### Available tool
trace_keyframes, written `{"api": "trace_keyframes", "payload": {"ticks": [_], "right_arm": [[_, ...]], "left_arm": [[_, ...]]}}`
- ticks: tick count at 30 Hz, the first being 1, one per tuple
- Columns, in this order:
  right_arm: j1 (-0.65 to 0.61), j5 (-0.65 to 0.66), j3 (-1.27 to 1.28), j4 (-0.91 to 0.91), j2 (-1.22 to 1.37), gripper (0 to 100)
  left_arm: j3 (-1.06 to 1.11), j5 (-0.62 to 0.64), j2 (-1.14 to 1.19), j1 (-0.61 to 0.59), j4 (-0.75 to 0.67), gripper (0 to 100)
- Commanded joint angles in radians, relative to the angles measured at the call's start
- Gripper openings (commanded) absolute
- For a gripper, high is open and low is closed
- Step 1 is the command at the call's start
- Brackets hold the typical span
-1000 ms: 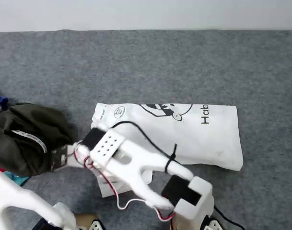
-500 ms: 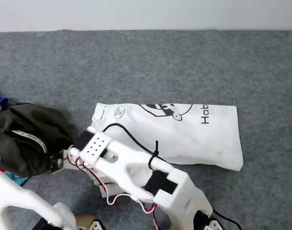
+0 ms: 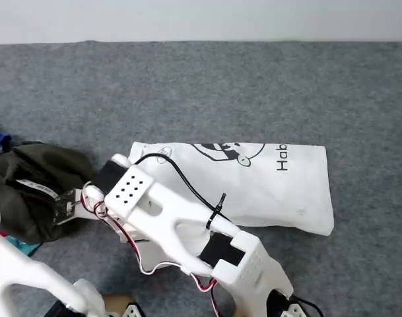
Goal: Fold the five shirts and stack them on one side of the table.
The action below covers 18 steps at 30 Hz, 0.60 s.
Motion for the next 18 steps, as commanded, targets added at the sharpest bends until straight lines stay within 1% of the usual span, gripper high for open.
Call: {"api": "trace_keyframes", "payload": {"ticks": [1, 4, 12, 14, 16, 18], "right_arm": [[-0.061, -0.034, -0.054, 0.022, -0.010, 1.0], [-0.091, -0.035, -0.052, 0.019, 0.002, 1.0], [-0.094, -0.035, -0.052, 0.027, 0.051, 1.7], [-0.088, -0.035, -0.052, 0.044, 0.051, 5.8], [-0.073, -0.044, -0.049, 0.051, 0.050, 12.4], [-0.047, -0.095, -0.051, 0.051, 0.039, 18.8]], "left_arm": [[-0.005, 0.009, -0.021, 0.005, -0.021, 1], [-0.005, 0.009, -0.021, 0.005, -0.021, 1], [-0.004, 0.009, -0.021, 0.005, -0.021, 1], [-0.004, 0.009, -0.021, 0.005, -0.021, 1], [-0.004, 0.009, -0.021, 0.005, -0.021, 1], [-0.004, 0.009, -0.021, 0.005, -0.021, 1]]}}
